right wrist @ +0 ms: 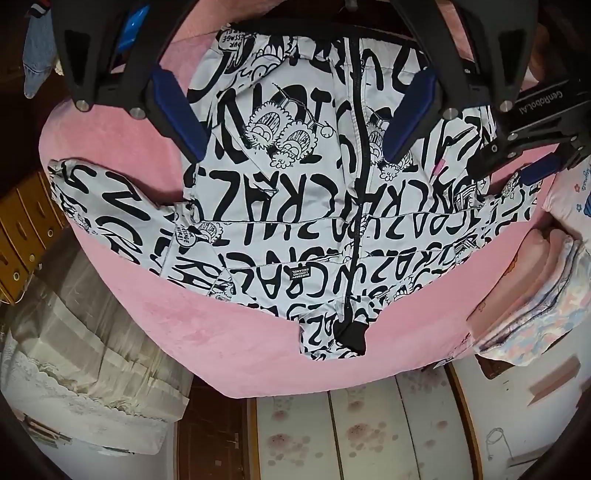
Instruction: Fold large clothes
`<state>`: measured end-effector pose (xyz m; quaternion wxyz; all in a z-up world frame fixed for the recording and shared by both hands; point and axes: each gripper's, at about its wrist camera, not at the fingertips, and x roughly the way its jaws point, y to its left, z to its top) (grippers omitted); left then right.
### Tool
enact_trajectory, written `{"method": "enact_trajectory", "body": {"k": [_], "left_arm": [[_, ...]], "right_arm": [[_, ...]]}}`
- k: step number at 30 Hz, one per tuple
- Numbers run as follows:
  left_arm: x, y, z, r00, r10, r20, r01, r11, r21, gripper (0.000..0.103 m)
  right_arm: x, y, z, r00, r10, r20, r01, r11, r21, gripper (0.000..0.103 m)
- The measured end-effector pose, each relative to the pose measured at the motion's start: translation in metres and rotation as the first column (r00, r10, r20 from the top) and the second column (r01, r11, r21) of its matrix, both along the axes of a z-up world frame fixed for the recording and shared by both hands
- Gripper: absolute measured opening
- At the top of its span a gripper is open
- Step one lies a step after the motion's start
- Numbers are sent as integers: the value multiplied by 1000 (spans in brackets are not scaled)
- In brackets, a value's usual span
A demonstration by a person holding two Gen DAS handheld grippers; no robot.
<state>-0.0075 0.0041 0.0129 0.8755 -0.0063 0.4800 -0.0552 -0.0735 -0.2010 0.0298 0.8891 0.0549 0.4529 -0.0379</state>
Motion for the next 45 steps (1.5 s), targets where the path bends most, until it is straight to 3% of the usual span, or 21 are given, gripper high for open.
{"method": "enact_trajectory", "body": {"k": [20, 45], "left_arm": [[-13, -14, -2, 999, -30, -30, 30, 1000, -9, 102], [-10, -9, -4, 1000, 2, -31, -2, 1000, 23, 102]], "right_arm": [[2, -7, -4, 1000, -19, -10, 19, 1000, 4, 97], [3, -6, -11, 1000, -7, -16, 7, 1000, 22, 97]]}}
